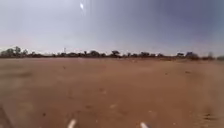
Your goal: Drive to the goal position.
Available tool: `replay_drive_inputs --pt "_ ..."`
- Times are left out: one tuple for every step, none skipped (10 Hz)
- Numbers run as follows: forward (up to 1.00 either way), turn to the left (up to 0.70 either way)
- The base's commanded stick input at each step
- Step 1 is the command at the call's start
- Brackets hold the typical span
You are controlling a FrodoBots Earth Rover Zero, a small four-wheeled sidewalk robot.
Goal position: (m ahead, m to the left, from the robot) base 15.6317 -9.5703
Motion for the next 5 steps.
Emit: replay_drive_inputs --pt "0.70 0.00" --pt "0.70 0.00" --pt "0.70 -0.08" --pt "0.70 -0.31" --pt "0.70 -0.35"
